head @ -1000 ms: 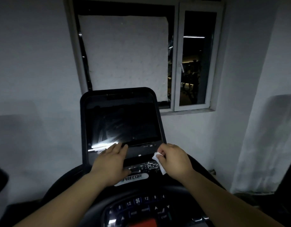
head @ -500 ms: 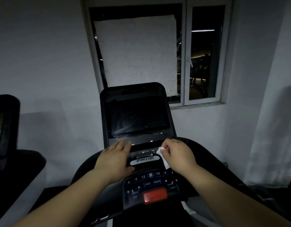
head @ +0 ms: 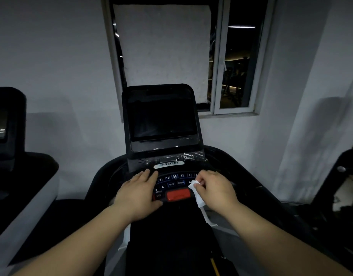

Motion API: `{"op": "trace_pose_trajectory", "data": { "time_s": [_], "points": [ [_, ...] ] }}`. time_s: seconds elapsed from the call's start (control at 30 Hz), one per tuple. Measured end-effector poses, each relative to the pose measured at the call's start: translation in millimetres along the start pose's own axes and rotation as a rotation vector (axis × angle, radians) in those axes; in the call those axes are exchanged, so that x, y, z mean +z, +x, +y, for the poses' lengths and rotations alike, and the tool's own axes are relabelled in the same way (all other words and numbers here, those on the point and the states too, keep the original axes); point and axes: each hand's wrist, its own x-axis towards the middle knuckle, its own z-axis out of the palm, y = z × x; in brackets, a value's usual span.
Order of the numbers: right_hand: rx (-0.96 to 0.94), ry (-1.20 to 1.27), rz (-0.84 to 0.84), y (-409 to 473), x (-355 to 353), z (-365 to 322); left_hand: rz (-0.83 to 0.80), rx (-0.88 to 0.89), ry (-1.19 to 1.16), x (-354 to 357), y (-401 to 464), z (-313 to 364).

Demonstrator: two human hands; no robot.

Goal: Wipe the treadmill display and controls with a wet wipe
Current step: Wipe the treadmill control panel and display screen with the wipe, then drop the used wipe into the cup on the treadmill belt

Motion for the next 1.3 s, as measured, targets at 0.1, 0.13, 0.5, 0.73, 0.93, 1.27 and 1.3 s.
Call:
{"op": "trace_pose_trajectory", "data": {
  "time_s": [0.1, 0.13, 0.5, 0.73, 0.93, 1.27, 1.3],
  "points": [
    [0.006, -0.012, -0.006, -19.8, -8.2, 4.5, -0.025, 0.0, -0.014, 3.0, -13.1, 14.4],
    [0.014, -0.013, -0.008, -26.3, -10.2, 7.3, -0.033, 0.001, -0.01, 4.8, -16.1, 19.8],
    [0.135, -0.008, -0.09, -116.8, -41.2, 88.4, -0.136, 0.019, -0.035, 46.1, -28.5, 128.8],
    [0.196, 0.033, -0.184, -189.3, -43.4, 150.5, -0.248, 0.02, -0.064, 93.5, -59.3, 212.5],
    [0.254, 0.08, -0.243, -261.5, -24.1, 196.6, -0.367, 0.009, -0.072, 149.2, -93.6, 264.8],
    [0.428, 0.101, -0.403, -353.1, 31.7, 240.2, -0.562, 0.027, -0.088, 237.8, -129.3, 299.5],
    [0.441, 0.1, -0.415, -360.6, 40.8, 243.5, -0.579, 0.033, -0.093, 249.4, -130.6, 300.3]
  ]
}}
